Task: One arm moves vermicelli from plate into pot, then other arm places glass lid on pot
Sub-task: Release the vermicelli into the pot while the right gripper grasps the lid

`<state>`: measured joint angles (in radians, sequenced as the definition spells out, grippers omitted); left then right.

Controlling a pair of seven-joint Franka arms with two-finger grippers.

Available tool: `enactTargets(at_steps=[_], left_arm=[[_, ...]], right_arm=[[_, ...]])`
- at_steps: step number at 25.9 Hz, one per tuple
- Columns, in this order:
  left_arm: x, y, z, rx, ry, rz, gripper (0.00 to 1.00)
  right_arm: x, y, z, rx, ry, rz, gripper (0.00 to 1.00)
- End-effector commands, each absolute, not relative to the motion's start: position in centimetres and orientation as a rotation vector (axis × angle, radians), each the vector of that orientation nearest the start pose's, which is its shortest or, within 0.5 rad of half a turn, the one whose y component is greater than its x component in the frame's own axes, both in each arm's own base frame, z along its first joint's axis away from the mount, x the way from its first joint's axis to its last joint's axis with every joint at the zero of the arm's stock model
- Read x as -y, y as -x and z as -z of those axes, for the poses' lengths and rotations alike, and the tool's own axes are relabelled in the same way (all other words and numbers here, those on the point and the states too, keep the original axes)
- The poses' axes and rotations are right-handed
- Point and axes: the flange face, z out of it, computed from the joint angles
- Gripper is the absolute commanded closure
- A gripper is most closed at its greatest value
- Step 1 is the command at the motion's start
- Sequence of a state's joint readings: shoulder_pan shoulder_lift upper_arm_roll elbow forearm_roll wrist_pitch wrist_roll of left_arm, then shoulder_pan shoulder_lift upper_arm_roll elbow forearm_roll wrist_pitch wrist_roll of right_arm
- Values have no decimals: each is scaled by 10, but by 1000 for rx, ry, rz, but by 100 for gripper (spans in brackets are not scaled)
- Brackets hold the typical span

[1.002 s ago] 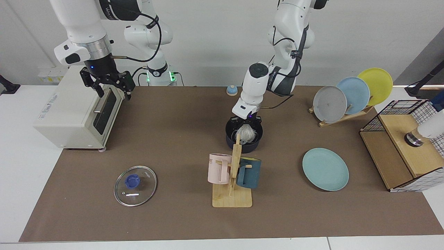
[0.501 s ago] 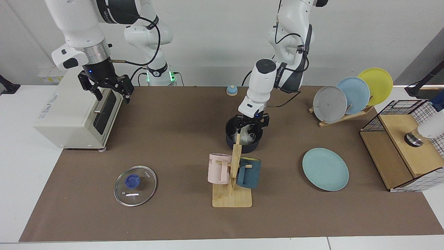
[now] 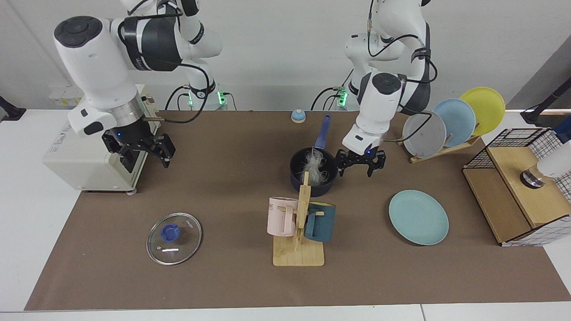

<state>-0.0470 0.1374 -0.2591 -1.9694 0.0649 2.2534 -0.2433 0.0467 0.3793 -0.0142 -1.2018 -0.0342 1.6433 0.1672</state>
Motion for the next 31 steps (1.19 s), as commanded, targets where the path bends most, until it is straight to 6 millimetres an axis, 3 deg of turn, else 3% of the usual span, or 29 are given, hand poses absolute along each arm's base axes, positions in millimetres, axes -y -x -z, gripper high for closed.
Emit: enactTargets(at_steps=[1,5,15,21,26,28,31], left_arm=[[127,-595,-432,-302,3120,247,0],[98,-606,-443,-299,3113,257,0],[59,-609,-468,-175,3112,207,0],[50,-604,-477,-155,3108,180,0],[45,-605,-478,-127,3125,174,0],[57,-605,-485,-150,3125,183,0],[42,-609,-506,-106,3115,186,0]], right_arm=[[-13,-704,-551,-128,3189,160,1],[-12,-719,-523,-113,3191,172,1],[-12,-743,-455,-60,3192,191,1],[-12,-742,-395,-35,3184,248,1],[-12,-736,-368,-33,3185,217,1],[-12,-734,-360,-31,3184,224,1],[-11,-732,-353,-30,3185,209,1]])
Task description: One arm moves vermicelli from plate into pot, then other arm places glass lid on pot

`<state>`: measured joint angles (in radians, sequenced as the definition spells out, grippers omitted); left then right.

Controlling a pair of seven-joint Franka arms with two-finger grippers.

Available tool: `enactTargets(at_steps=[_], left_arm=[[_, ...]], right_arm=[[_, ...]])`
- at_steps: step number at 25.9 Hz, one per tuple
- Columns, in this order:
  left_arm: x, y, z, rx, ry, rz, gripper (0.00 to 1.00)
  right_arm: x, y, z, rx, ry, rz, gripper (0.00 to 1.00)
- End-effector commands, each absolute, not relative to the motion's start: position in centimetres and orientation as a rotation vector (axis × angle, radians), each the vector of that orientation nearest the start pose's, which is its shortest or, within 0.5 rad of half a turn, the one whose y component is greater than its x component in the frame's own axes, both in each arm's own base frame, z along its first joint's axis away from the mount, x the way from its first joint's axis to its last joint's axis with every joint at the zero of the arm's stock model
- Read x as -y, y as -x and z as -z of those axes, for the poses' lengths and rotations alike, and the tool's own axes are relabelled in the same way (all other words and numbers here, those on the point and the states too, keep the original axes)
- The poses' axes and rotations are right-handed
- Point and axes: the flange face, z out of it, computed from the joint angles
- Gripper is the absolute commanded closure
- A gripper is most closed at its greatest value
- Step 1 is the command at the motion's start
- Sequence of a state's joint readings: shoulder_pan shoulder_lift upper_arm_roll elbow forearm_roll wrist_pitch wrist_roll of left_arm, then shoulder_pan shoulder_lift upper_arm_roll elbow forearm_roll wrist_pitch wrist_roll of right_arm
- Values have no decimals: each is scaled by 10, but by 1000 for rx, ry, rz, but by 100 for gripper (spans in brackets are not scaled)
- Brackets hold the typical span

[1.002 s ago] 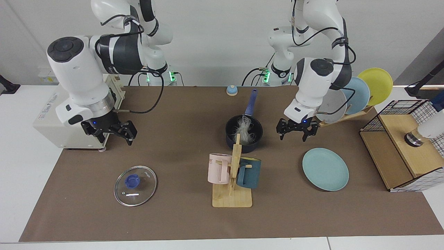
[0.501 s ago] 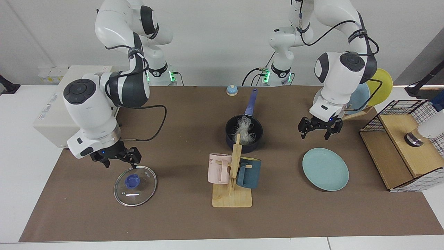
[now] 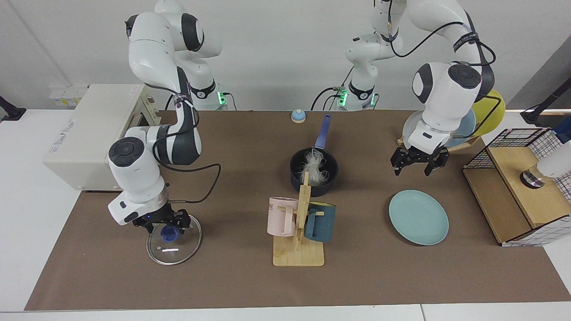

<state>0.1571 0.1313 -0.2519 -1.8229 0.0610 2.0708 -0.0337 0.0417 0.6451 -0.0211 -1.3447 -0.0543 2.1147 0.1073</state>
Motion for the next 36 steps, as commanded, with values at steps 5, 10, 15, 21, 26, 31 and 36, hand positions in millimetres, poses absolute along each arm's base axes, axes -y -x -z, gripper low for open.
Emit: enactTargets(at_steps=[5,10,15,21,26,31,36], left_arm=[[37,-613,-541,-85,3106,202,0],[33,-613,-573,-79,3097,202,0],[32,-610,-590,-87,3098,149,0],[35,-610,-590,-69,3110,149,0],[36,-609,-590,-10,3144,167,0],[37,-606,-590,38,3145,162,0],[41,-605,-590,2,3146,153,0]], right_arm=[[-12,-731,-351,-29,3184,209,1],[-10,-729,-346,-28,3183,194,1],[-1,-729,-339,15,3183,209,2],[2,-727,-334,13,3184,199,5],[0,-726,-331,12,3178,191,9],[0,-727,-332,8,3174,196,16],[-1,-727,-332,11,3174,196,26]])
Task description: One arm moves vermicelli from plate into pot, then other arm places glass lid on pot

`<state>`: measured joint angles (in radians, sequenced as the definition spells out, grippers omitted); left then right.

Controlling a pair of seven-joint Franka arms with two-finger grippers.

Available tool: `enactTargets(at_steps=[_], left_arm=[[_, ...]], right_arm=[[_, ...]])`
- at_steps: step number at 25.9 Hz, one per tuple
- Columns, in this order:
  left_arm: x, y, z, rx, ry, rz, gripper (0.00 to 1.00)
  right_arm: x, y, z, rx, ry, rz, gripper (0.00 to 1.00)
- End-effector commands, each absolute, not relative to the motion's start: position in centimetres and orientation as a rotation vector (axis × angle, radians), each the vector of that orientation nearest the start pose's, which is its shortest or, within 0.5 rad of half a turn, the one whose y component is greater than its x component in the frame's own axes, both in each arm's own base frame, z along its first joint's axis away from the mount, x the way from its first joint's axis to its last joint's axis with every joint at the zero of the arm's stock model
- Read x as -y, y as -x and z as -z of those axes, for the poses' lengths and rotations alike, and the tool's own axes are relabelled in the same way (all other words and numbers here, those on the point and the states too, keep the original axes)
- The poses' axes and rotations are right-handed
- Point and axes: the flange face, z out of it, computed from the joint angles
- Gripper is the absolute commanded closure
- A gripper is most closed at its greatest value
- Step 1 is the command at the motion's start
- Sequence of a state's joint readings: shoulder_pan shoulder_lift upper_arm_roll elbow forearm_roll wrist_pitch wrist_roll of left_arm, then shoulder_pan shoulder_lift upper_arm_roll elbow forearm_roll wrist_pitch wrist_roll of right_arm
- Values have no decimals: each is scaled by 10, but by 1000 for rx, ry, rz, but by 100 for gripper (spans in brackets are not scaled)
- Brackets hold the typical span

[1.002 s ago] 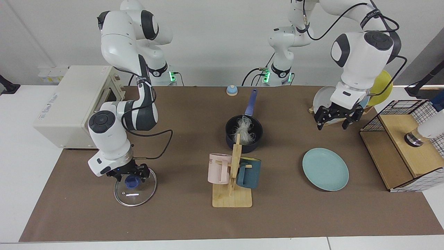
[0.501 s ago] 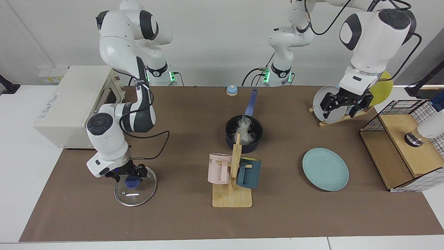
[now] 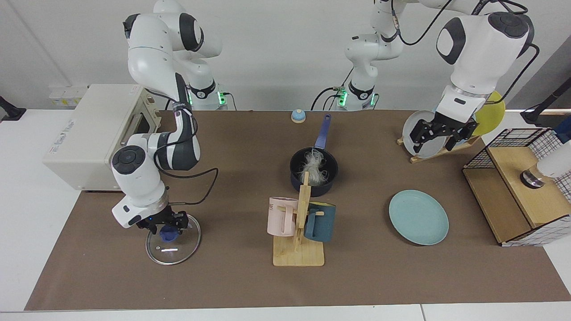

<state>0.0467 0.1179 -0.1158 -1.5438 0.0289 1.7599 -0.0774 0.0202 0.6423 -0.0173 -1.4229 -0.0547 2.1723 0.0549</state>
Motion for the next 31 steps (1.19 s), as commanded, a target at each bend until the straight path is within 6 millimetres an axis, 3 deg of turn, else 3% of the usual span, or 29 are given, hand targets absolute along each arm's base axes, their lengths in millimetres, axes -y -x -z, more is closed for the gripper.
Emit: enactTargets(at_steps=[1,6,12,17,24,31], left_arm=[[46,-605,-590,-9,3149,157,0],[64,-603,-591,-53,3152,148,0],[64,-600,-589,-53,3153,114,0],[64,-596,-588,-50,3152,66,0],[68,-596,-589,-62,3171,78,0],[66,-599,-592,-59,3174,121,0]], right_arm=[[-1,-727,-332,11,3174,196,29],[-3,-727,-332,13,3175,196,43],[-4,-727,-334,11,3174,201,81],[-9,-728,-352,16,3173,233,99],[-13,-714,-402,5,3169,213,100],[-37,-683,-473,19,3169,186,100]])
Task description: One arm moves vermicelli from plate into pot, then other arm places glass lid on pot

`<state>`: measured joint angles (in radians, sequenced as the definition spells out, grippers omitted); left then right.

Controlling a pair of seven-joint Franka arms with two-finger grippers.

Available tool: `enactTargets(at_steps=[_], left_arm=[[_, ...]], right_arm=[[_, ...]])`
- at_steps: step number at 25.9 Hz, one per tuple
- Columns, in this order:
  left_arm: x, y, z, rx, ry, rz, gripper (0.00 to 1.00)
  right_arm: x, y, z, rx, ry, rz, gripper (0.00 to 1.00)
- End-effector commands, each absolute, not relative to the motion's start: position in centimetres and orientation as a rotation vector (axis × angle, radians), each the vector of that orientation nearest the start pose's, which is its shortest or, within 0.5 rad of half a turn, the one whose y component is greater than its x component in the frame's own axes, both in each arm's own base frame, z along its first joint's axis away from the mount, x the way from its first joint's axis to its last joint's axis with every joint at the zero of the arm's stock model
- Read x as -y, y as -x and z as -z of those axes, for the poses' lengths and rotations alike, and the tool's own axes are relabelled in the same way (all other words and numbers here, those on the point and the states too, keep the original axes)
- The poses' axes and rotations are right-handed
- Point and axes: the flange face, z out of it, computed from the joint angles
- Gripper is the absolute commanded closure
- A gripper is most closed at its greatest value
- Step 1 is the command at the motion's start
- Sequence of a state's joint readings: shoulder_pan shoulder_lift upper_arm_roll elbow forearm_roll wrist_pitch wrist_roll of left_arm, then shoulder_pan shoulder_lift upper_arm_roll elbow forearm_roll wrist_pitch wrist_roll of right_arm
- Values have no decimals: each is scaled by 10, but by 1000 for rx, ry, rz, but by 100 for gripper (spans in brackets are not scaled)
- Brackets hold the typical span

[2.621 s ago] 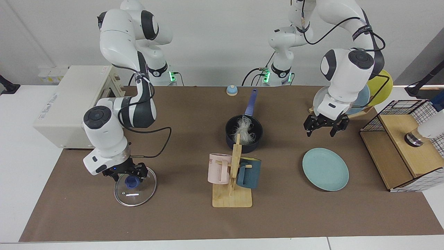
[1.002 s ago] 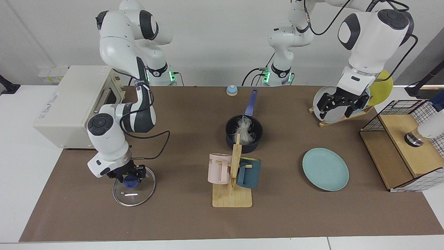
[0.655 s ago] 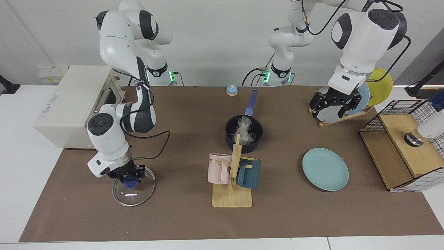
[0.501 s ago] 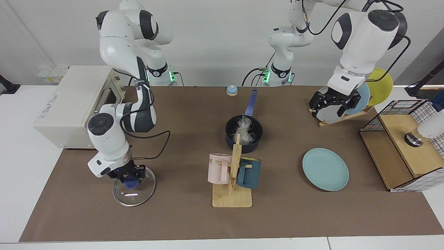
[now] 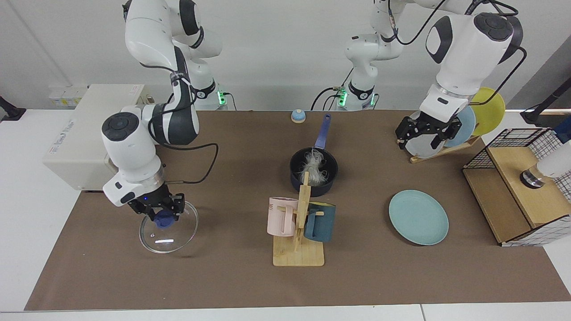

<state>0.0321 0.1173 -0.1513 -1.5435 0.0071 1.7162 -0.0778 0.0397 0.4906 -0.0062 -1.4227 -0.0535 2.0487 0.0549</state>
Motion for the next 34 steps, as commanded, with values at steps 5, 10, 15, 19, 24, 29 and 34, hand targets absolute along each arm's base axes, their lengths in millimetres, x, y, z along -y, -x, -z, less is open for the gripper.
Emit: enactTargets(at_steps=[5,10,15,19,24,29,34], left_arm=[[64,-601,-591,-57,3171,129,0],[63,-602,-593,-55,3168,144,0],[63,-602,-594,-50,3168,156,0],[63,-602,-594,-47,3169,153,0],[64,-602,-594,-47,3170,153,0],[66,-601,-594,-49,3170,153,0],[65,-602,-594,-49,3170,153,0]], right_arm=[[-50,-664,-511,-16,3179,175,100],[-59,-653,-523,-67,3185,135,100],[-79,-647,-526,-154,3188,115,100],[-106,-640,-532,-186,3211,130,100],[-161,-618,-539,-224,3213,86,100],[-227,-587,-550,-244,3210,77,100],[-276,-559,-554,-349,3189,74,100]])
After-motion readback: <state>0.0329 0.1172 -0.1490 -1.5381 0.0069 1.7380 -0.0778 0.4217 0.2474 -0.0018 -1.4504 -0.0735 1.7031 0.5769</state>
